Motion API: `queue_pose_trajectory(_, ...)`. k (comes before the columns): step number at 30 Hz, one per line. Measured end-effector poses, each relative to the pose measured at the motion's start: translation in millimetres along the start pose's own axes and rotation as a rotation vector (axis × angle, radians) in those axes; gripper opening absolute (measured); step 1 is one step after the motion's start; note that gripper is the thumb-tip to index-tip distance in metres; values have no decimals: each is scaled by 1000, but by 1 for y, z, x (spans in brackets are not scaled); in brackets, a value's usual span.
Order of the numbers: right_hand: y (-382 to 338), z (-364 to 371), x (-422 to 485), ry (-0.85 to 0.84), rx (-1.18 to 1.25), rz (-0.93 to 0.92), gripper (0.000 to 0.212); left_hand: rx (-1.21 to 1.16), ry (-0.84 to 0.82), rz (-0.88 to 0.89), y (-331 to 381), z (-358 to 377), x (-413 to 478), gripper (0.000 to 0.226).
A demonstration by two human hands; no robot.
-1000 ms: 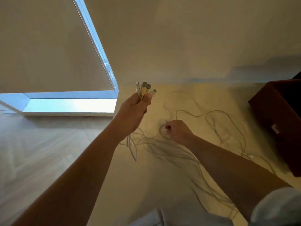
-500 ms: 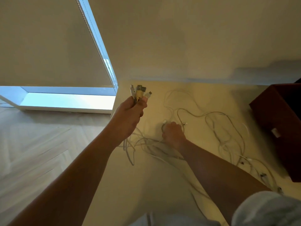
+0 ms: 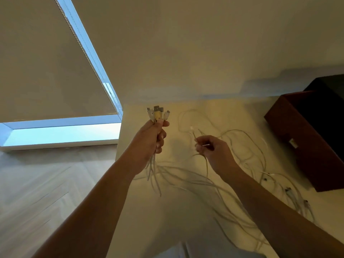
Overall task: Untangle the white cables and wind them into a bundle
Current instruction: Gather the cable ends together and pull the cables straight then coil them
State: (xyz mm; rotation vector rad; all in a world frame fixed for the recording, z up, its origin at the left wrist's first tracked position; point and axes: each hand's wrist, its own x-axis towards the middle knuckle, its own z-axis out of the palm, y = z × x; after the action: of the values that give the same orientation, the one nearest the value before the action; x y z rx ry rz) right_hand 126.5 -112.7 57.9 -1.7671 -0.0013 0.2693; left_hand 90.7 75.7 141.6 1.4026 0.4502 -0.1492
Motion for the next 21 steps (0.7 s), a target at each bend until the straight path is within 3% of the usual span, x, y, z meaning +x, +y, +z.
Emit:
queue_pose_trajectory(4,-44,2,-24,32,135,-161,30,3,-19,52,-1,10,-2,27)
queue_pose_trajectory(9,-76,7,-45,37,66,-328,36,-21,-74,51,0,29,-6,26)
queue_pose_trajectory(13,-88,8,-52,84,62,-351,39,-140,-109,-24,1,41,-10,30)
queue_pose_trajectory(18,-87,11,-57,132,-27,-363,52,-162,-176,5,3,47,-19,36)
queue_pose_trajectory(21,-84,12,-60,152,-101,-358,41,-146,-178,12,0,49,-22,41)
